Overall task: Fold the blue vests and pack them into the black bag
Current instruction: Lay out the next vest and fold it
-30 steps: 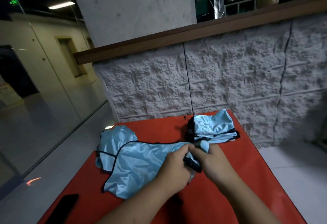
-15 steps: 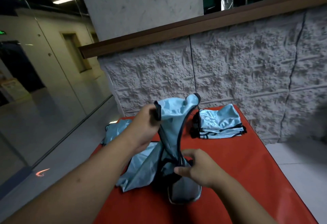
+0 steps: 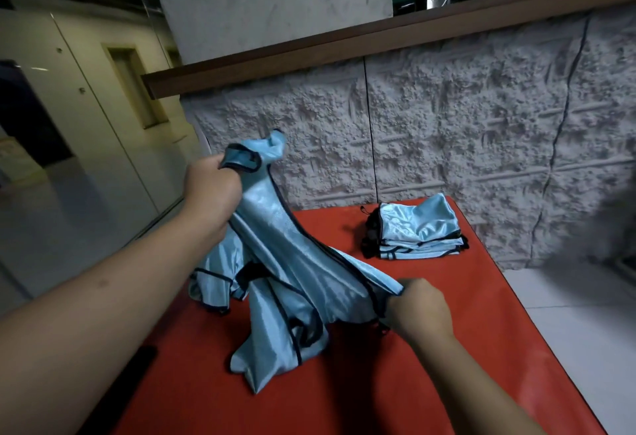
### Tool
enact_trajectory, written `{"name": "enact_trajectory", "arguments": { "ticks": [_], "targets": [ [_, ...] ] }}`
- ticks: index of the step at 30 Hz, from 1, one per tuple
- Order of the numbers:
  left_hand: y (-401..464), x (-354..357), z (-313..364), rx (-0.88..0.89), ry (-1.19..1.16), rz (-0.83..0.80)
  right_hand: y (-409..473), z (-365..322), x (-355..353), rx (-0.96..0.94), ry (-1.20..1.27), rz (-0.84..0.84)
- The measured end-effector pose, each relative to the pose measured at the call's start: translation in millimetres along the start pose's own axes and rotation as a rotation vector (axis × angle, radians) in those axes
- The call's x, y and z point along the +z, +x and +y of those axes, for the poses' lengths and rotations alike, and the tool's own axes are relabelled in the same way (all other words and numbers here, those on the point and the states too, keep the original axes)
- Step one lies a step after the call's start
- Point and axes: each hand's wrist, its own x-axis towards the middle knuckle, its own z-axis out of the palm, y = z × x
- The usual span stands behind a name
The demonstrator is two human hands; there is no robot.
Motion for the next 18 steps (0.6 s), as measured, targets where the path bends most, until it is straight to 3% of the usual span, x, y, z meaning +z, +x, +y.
{"name": "enact_trajectory", "arguments": {
  "ticks": [2, 6, 8, 11, 14, 18],
  "targets": [
    [7.2, -9.7, -7.7, -0.080, -0.052, 0.031, 2.6, 2.6, -4.7, 0.022, 0.110, 0.011],
    [19.9, -21.8, -29.9, -0.209, -0.112, 0.092, 8.7, 5.8, -15.2, 0.201, 0.708, -0.039],
    [17.4, -22.9, -34.1, -0.236, -0.133, 0.095, 8.5, 4.9, -26.1, 0.261, 0.868, -0.029],
    [14.1, -24.2, -39.4, -0.264, -0.162, 0.096, 14.8, 12.2, -35.2, 0.358, 0.910, -0.002],
    [13.7, -24.0, -48.0, -0.262, -0.159, 0.086, 18.9, 20.7, -35.5, 0.440, 0.723, 0.083],
    [13.1, -23.3, -57.0, -0.264, -0.175, 0.089, 21.6, 18.5, -40.8, 0.383, 0.709, 0.056]
  ]
}}
